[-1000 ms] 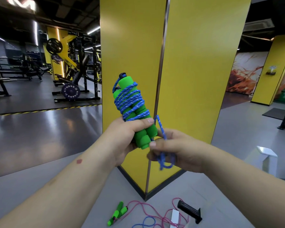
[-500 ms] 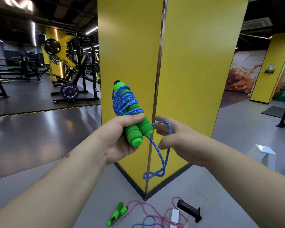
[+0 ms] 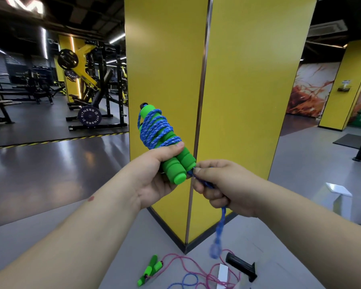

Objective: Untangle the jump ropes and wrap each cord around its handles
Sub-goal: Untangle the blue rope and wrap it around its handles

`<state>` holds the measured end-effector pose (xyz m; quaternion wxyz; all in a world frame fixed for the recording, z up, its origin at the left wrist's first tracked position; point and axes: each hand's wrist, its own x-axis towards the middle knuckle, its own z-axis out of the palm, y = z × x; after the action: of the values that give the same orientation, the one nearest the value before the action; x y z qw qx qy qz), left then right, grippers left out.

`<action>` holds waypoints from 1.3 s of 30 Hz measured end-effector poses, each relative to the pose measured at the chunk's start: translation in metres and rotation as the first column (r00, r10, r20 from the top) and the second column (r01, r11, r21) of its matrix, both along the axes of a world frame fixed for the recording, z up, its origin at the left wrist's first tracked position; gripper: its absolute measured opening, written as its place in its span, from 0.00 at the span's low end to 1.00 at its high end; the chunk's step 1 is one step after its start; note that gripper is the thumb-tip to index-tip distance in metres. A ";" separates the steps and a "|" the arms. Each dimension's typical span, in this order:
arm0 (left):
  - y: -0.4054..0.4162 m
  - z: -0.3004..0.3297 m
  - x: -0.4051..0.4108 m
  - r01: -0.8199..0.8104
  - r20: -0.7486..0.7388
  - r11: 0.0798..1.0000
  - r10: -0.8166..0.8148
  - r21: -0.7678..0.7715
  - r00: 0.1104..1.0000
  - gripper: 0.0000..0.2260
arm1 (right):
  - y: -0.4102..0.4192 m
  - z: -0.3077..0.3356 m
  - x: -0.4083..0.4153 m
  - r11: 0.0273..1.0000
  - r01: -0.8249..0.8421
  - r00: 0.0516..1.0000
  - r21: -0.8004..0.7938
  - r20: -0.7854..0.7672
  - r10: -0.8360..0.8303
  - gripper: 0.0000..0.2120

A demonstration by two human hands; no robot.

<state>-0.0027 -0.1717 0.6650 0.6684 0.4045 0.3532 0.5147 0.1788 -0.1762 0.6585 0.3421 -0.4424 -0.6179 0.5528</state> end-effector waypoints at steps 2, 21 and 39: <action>0.003 -0.004 0.002 -0.052 0.002 0.998 0.052 0.030 0.999 0.10 | -0.003 -0.001 -0.002 0.999 0.009 0.999 -0.047 0.053 -0.007 0.13; 0.009 -0.018 -0.008 0.045 0.055 0.997 -0.049 0.059 0.997 0.08 | 0.001 0.005 0.014 0.953 0.116 0.903 0.281 0.370 -0.219 0.11; 0.012 -0.036 0.003 -0.123 -0.195 0.983 0.149 0.137 0.969 0.36 | 0.001 -0.008 0.002 0.775 0.229 0.862 0.589 0.246 -0.442 0.09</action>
<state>0.0002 -0.1597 0.6292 0.5651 0.4708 0.4142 0.5361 0.1807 -0.1748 0.6500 0.4242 -0.5288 -0.7102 0.1901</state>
